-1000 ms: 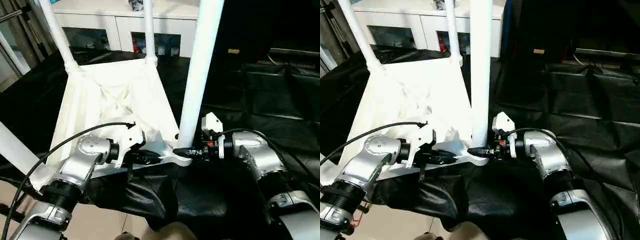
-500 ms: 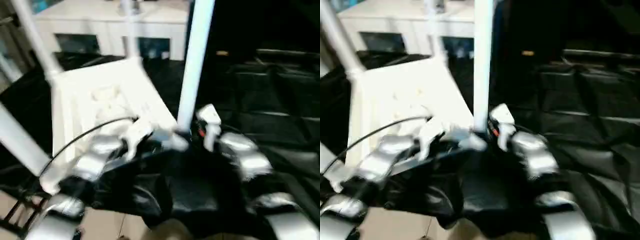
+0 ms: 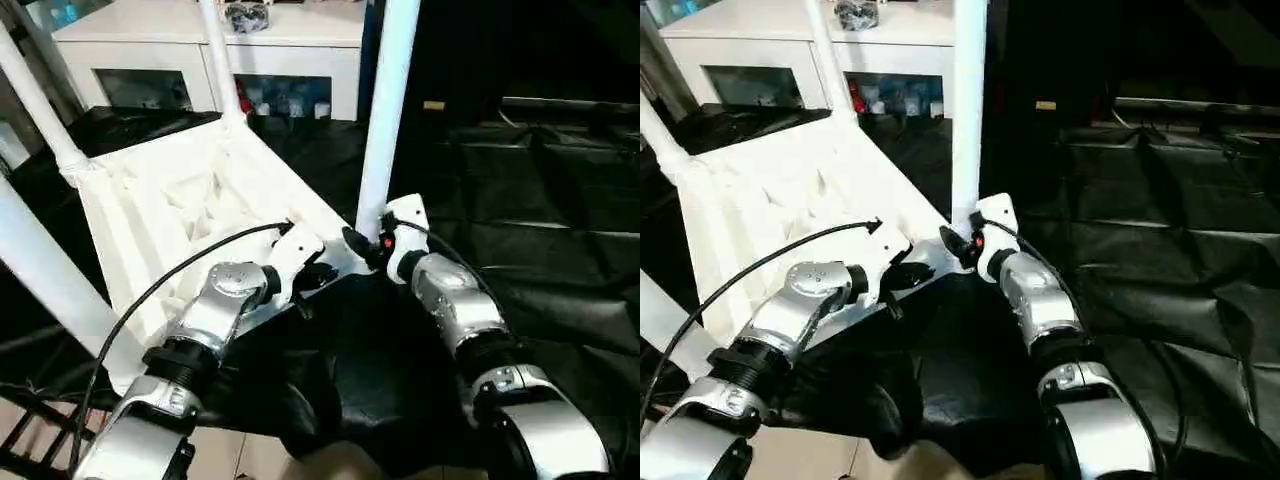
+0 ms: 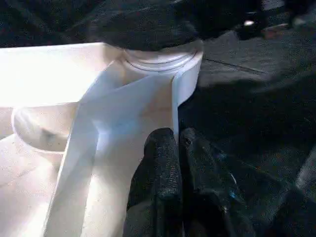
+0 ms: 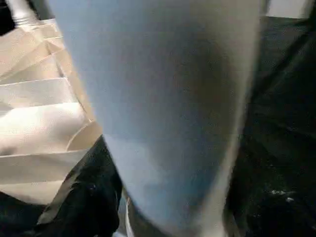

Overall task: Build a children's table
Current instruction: Rotate leg to tighten

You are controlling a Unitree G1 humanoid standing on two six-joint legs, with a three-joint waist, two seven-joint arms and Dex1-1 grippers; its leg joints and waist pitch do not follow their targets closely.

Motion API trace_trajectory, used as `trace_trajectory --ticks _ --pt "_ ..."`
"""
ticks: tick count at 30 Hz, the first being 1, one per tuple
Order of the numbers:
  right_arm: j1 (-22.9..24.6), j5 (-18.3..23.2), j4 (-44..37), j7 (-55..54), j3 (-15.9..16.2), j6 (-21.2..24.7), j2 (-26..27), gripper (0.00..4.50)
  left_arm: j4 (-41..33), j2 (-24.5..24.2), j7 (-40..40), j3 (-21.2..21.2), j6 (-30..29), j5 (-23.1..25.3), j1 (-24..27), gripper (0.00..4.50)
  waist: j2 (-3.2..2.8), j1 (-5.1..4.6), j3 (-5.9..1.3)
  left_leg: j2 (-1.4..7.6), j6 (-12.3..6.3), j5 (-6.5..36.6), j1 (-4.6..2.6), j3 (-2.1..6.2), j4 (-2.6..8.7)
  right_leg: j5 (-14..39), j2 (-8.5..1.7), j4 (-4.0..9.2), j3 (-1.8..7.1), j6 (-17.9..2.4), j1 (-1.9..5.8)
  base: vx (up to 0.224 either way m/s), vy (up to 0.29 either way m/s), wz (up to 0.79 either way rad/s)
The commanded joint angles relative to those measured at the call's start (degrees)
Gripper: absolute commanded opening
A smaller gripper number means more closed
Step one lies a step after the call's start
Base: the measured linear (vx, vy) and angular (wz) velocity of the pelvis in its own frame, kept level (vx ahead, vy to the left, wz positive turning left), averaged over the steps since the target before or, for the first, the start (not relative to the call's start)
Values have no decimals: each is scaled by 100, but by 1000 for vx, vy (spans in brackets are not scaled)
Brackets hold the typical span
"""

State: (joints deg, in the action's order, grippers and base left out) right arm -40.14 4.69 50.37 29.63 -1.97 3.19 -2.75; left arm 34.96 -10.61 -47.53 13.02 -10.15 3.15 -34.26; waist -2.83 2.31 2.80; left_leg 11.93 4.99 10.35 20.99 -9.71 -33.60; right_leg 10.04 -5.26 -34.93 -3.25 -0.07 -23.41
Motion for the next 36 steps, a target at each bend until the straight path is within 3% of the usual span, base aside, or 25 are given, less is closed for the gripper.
trace_trajectory --ticks 1,3,5,10,15,24,25,36 --pt "13 33 216 443 254 113 122 338 -378 117 -415 173 345 -291 -17 0 15 41 -399 50 -266 1324 -5 -17 391 973 -224 410 168 -1439 303 0 0 0" --pt "13 76 133 851 288 115 -13 338 -446 22 -591 153 375 -345 36 0 5 67 -425 41 -408 1000 11 -30 351 300 -212 334 162 -1615 330 0 0 0" --pt "87 115 -68 1535 414 147 -223 338 -551 -110 -836 145 400 -430 105 0 0 94 -417 50 -491 974 11 -39 345 179 -201 324 144 -1680 332 0 0 0" --pt "326 167 -525 2840 769 148 -754 338 -701 -387 -1264 108 444 -525 224 0 8 189 -408 82 -550 1123 -2 -53 336 408 -211 334 135 -1687 328 0 0 0" --pt "612 212 -940 3882 987 -2 -1218 338 -900 -738 -1893 110 434 -721 402 0 17 266 -391 97 -436 1187 -9 -54 354 723 -224 351 154 -1601 306 0 0 0" --pt "780 325 -1268 4502 1126 46 -1509 338 -1118 -1086 -2461 168 318 -826 605 0 6 285 -399 92 -429 1148 -5 -44 354 644 -215 335 146 -1614 307 0 0 0" --pt "787 330 -1283 4517 1130 53 -1514 314 -1128 -1101 -2485 172 312 -827 614 0 4 283 -392 94 -430 1164 -3 -45 358 666 -214 341 146 -1617 302 0 0 0" --pt "917 384 -1535 4750 1214 159 -1553 244 -1263 -1271 -2674 234 237 -831 756 0 10 288 -393 93 -377 1152 -11 -43 361 790 -214 342 149 -1576 302 0 0 0"
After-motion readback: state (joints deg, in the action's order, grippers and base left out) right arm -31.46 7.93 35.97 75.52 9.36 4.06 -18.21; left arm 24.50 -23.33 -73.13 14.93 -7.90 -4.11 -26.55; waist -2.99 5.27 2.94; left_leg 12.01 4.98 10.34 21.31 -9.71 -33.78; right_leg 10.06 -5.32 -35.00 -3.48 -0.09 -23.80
